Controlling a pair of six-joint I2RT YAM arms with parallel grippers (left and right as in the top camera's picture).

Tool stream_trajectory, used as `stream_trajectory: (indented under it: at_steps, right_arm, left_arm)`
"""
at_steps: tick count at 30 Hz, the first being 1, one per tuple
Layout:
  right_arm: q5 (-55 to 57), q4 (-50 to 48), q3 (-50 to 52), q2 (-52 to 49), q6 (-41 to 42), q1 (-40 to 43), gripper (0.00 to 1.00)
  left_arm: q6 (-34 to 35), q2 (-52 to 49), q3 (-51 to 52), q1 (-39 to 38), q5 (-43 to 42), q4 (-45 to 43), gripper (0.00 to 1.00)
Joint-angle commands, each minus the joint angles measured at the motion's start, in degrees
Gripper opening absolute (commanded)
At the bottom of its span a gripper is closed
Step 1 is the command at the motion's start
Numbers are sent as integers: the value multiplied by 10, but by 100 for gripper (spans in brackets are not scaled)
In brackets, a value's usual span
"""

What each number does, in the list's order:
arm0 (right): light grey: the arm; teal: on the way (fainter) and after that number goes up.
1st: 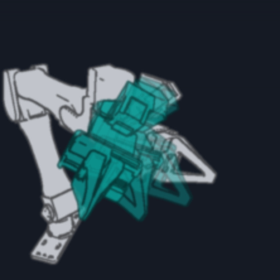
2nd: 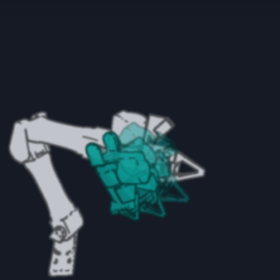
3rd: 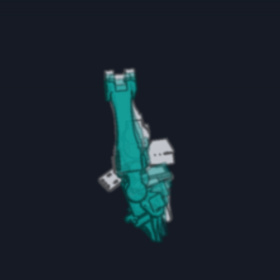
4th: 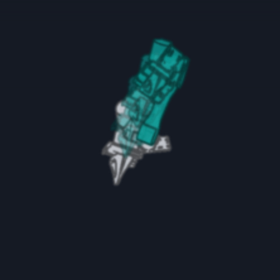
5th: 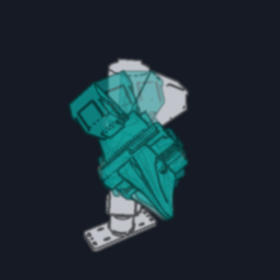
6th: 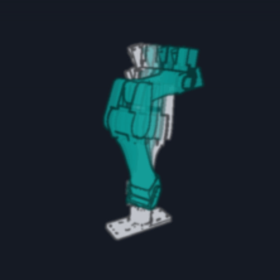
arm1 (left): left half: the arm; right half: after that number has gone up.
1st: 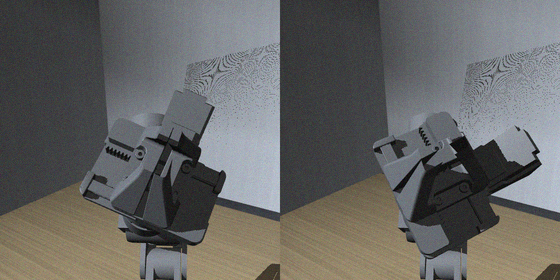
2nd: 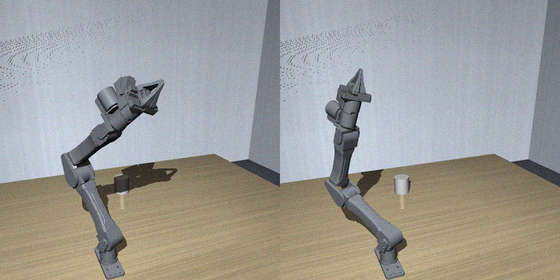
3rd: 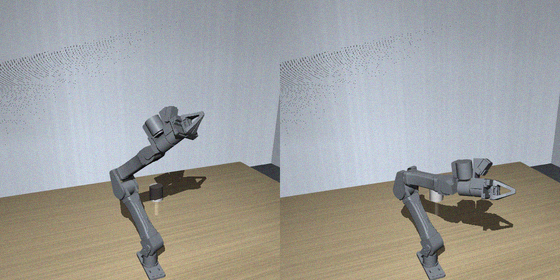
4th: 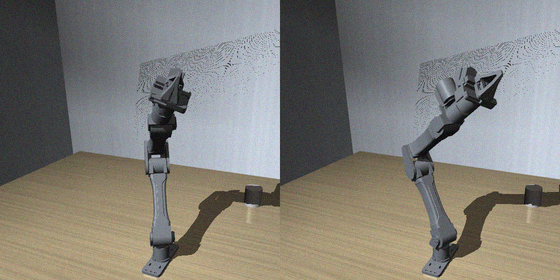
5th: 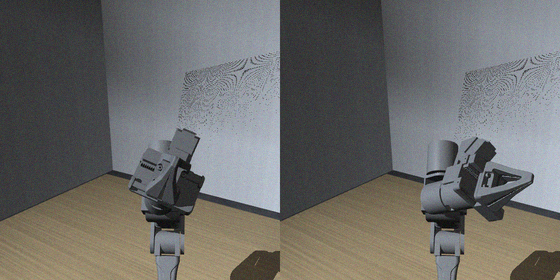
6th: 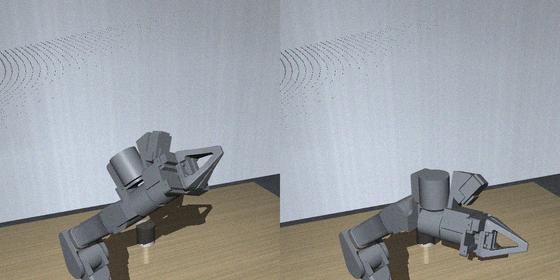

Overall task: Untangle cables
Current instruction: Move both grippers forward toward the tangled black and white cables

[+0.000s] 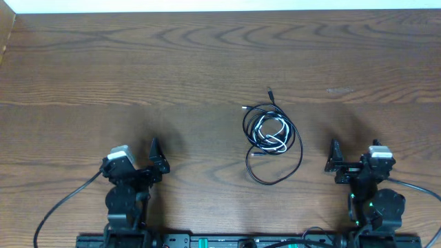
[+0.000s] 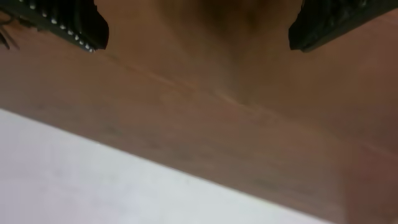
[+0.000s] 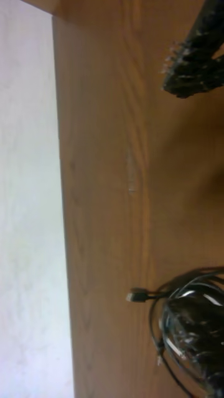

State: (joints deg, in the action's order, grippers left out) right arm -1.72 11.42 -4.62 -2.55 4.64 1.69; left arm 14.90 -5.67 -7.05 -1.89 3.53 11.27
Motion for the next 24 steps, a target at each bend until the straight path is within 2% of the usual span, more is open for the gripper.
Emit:
stream_trajectory:
  at_steps: [1, 9, 14, 19, 24]
  right_arm:
    - [-7, 40, -75, -45, 20, -1, 99]
    - [-93, 145, -222, -210, 20, -1, 99]
    - [-112, 245, -333, -324, 4, -1, 99]
    - [-148, 350, -452, -422, -9, -1, 99]
    - [-222, 388, -539, -479, -4, -1, 99]
  left_arm:
    - [18, -64, -86, 0, -18, 17, 98]
    - [19, -280, -288, 0, -82, 159, 98]
    - [19, -411, -414, 0, -118, 310, 98]
    - [14, -508, -529, 0, -117, 476, 98]
    - [13, -538, -570, 1, -143, 499, 97]
